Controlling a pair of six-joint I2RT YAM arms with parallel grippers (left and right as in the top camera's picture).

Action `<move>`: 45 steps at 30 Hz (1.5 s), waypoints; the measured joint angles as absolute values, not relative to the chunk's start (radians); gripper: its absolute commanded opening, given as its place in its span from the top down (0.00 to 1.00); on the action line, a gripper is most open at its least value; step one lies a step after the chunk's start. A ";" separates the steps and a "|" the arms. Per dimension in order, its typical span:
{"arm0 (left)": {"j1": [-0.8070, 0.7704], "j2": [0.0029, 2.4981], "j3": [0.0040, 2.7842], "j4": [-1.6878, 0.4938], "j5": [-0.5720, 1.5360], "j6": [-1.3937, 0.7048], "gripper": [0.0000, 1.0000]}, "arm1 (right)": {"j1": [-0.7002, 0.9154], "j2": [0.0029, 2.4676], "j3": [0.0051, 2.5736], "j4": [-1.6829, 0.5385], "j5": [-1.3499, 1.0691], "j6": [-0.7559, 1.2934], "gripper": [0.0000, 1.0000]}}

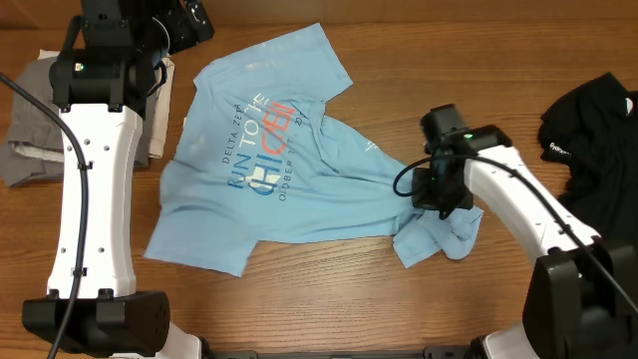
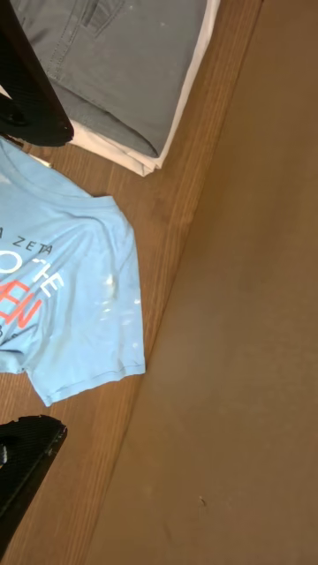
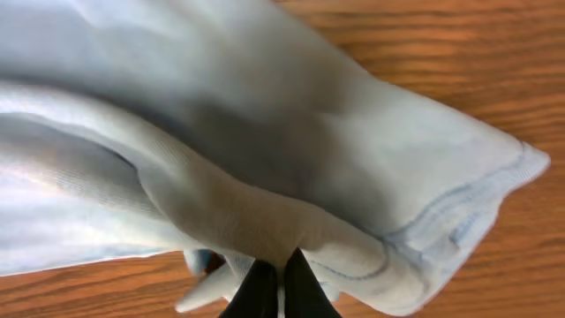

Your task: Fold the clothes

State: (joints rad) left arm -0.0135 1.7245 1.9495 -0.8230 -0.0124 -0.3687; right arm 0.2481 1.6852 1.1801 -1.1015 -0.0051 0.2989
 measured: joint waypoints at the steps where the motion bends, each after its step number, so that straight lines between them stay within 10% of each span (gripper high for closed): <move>1: -0.014 1.724 1.950 -0.823 -0.012 -0.369 0.00 | 0.243 1.685 1.180 -1.108 -0.013 0.295 0.96; 29: -0.014 1.724 1.950 -0.823 -0.012 -0.369 0.00 | 0.406 1.685 1.116 -1.099 -0.115 0.283 0.75; 45: -0.014 1.724 1.950 -0.823 -0.012 -0.369 0.00 | 0.317 1.685 1.116 -1.170 -0.115 0.259 0.85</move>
